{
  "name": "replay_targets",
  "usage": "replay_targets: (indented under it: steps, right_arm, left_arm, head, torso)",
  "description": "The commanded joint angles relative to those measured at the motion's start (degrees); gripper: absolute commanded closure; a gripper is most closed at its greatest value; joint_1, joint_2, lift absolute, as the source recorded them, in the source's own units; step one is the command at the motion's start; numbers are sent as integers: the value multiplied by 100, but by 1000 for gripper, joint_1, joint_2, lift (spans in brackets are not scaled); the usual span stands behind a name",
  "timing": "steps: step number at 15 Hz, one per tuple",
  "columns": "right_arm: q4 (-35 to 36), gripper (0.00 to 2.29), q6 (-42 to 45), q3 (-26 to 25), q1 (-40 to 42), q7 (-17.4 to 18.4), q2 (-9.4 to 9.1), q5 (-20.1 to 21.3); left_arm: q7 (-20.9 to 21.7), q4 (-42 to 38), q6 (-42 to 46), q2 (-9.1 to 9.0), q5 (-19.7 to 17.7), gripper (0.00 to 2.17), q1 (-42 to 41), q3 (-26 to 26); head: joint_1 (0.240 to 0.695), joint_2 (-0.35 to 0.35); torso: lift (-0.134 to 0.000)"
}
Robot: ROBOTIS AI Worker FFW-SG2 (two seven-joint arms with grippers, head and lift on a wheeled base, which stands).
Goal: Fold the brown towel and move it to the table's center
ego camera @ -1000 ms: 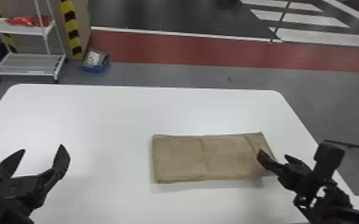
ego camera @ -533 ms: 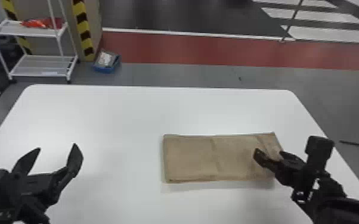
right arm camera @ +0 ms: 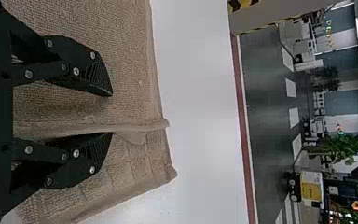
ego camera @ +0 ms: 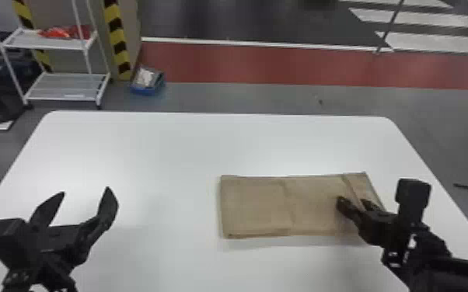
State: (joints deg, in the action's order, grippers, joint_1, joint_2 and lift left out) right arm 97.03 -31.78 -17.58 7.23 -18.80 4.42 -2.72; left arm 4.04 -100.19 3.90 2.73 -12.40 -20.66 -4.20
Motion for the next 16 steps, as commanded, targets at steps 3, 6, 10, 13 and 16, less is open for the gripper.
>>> replay_targets:
  steps: [3, 6, 10, 13, 16]
  right_arm:
    - [35, 1494, 35, -26, 41, -27, -3, -36]
    - [158, 1511, 123, -70, 76, -27, -12, -106]
    - [764, 1511, -176, -685, 6, -36, -3, -414]
    - [509, 1511, -123, -676, -73, -27, 59, -405]
    - [386, 1511, -70, -509, -161, -89, 94, -423]
  left_arm:
    - [0, 18, 0, 0, 0, 66, 1, -2]
    - [0, 18, 0, 0, 0, 66, 10, -2]
    - [0, 35, 18, 0, 0, 66, 1, -11]
    - [17, 79, 18, 0, 0, 66, 45, 16]
    - [35, 70, 0, 0, 0, 66, 45, 24]
  head:
    - [695, -97]
    - [695, -98]
    - [695, -111]
    - [695, -152]
    - [695, -159]
  torso:
    - [-97]
    - [-97]
    - [-97]
    - [-97]
    - [-97]
